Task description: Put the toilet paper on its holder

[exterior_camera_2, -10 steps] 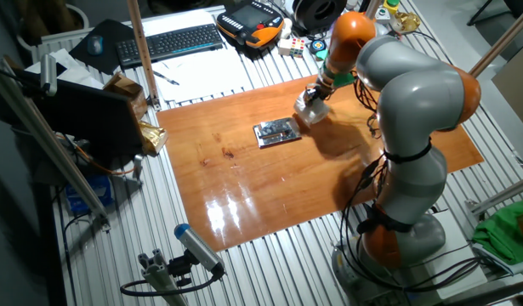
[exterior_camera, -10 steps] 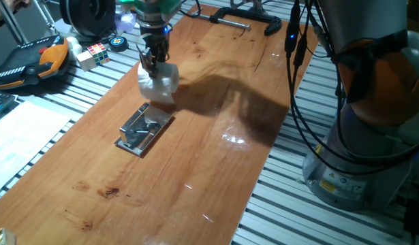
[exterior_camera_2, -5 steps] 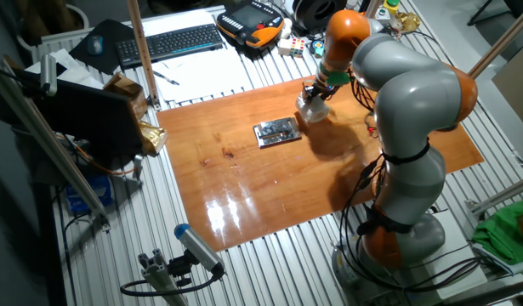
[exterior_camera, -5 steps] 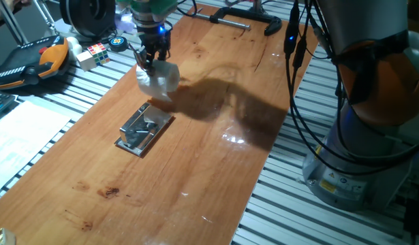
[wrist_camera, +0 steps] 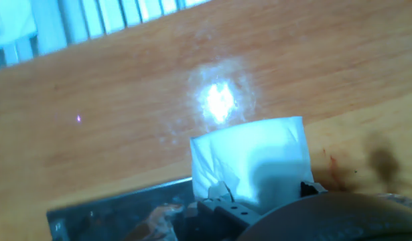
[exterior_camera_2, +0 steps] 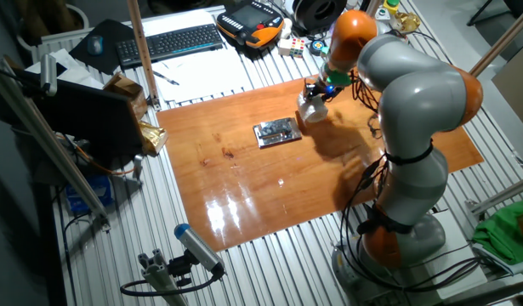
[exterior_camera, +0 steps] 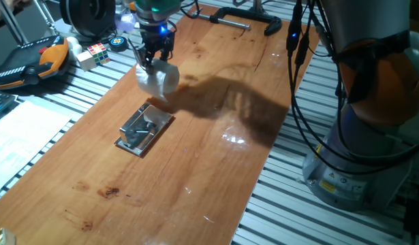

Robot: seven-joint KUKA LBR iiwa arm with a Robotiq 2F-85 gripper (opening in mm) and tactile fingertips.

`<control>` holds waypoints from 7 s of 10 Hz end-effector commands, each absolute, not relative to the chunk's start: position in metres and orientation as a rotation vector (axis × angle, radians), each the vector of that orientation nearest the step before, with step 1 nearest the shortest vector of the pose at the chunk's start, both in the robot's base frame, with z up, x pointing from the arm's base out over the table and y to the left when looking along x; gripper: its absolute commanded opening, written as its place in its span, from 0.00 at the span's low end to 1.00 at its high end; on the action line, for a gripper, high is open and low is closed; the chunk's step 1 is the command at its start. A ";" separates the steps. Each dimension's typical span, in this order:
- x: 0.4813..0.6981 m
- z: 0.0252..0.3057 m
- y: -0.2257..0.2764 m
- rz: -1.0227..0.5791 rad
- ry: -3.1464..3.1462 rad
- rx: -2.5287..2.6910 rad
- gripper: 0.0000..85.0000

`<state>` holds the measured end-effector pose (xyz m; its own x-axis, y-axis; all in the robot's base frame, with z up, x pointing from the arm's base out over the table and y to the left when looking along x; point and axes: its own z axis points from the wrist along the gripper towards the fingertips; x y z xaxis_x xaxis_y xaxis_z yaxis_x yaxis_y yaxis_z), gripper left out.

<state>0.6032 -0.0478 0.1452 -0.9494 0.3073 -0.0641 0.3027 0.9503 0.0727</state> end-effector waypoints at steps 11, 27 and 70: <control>0.605 0.147 -0.051 0.028 2.212 2.122 0.01; 0.603 0.146 -0.055 0.014 1.602 2.593 0.01; 0.571 0.112 -0.015 0.147 1.954 2.350 0.01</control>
